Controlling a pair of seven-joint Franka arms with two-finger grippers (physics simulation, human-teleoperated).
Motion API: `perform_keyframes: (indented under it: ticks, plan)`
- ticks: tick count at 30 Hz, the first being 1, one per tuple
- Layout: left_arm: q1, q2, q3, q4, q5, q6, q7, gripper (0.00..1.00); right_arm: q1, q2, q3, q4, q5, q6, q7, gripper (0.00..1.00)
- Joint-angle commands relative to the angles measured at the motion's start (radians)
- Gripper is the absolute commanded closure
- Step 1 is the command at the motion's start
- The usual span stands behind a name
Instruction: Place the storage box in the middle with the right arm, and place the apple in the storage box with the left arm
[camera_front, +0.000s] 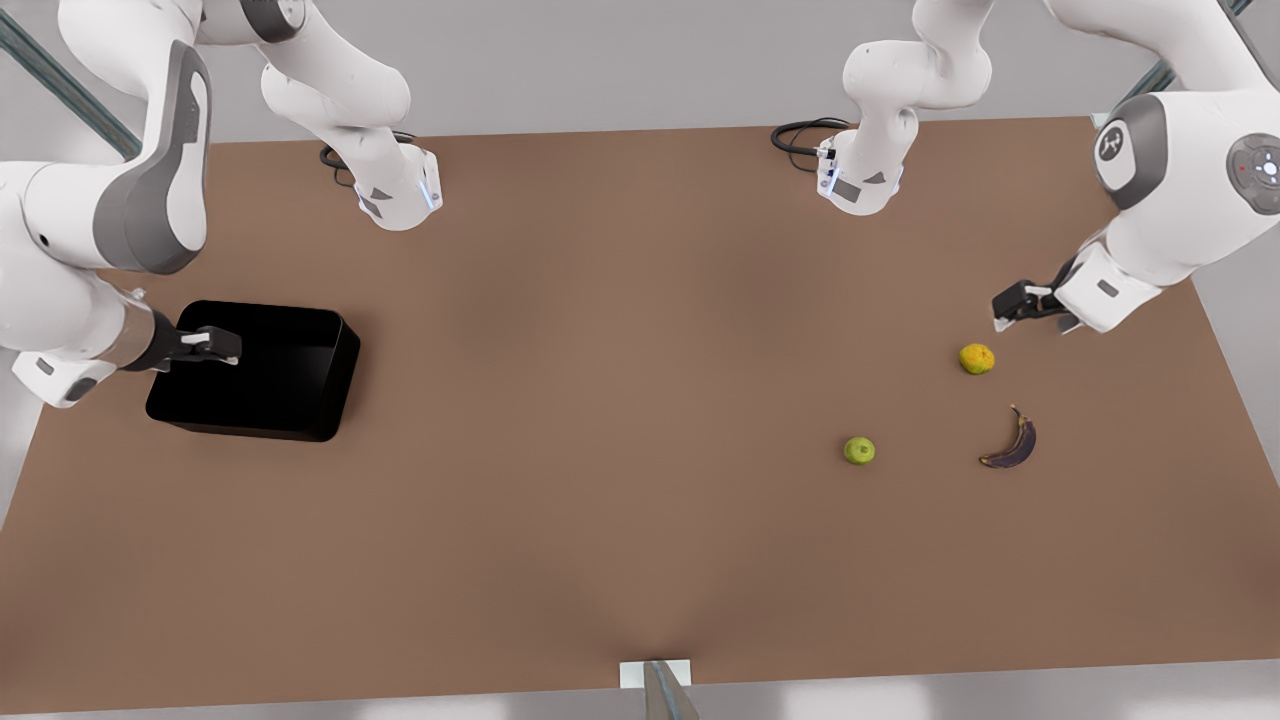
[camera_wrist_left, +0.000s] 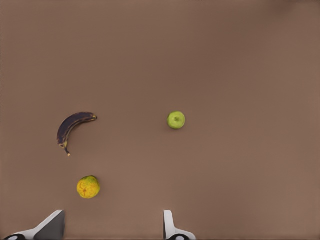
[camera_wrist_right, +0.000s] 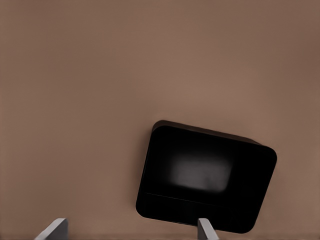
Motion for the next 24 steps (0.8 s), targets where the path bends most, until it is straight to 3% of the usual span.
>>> perform_keyframes:
  ticks: [1, 7, 9, 13, 16, 19, 24]
  plan:
    - [-0.003, 0.001, 0.0, 0.0, 0.001, 0.001, 0.0, 0.0, -0.001, 0.0, 0.0, 0.0, 0.0, -0.001, 0.0, 0.0]
    - [-0.003, 0.016, -0.002, 0.002, 0.055, -0.068, 0.003, 0.0, -0.129, 0.014, 0.011, -0.089, 0.0, 0.056, -0.008, 0.0]
    - [-0.003, 0.089, -0.003, 0.063, 0.029, -0.076, -0.113, 0.0, -0.2, -0.068, 0.041, -0.284, 0.002, 0.183, -0.006, 0.0]
    - [-0.003, 0.217, 0.003, 0.066, -0.308, -0.055, -0.758, 0.0, -0.248, -0.088, 0.037, -0.621, 0.015, 0.546, -0.003, 0.0]
    - [-0.014, 0.322, -0.003, 0.066, -0.514, 0.157, -1.165, 0.0, -0.264, 0.018, 0.0, -0.606, 0.023, 0.616, -0.008, 0.0]
    - [-0.014, 0.412, -0.003, 0.019, -0.776, 0.3, -1.21, 0.0, -0.28, 0.038, -0.049, -0.592, 0.023, 0.614, -0.109, 0.0]
    - [-0.014, 0.421, -0.003, -0.141, -1.03, 0.337, -1.202, 0.0, -0.292, 0.084, -0.181, -0.566, 0.025, 0.616, -0.339, 0.0]
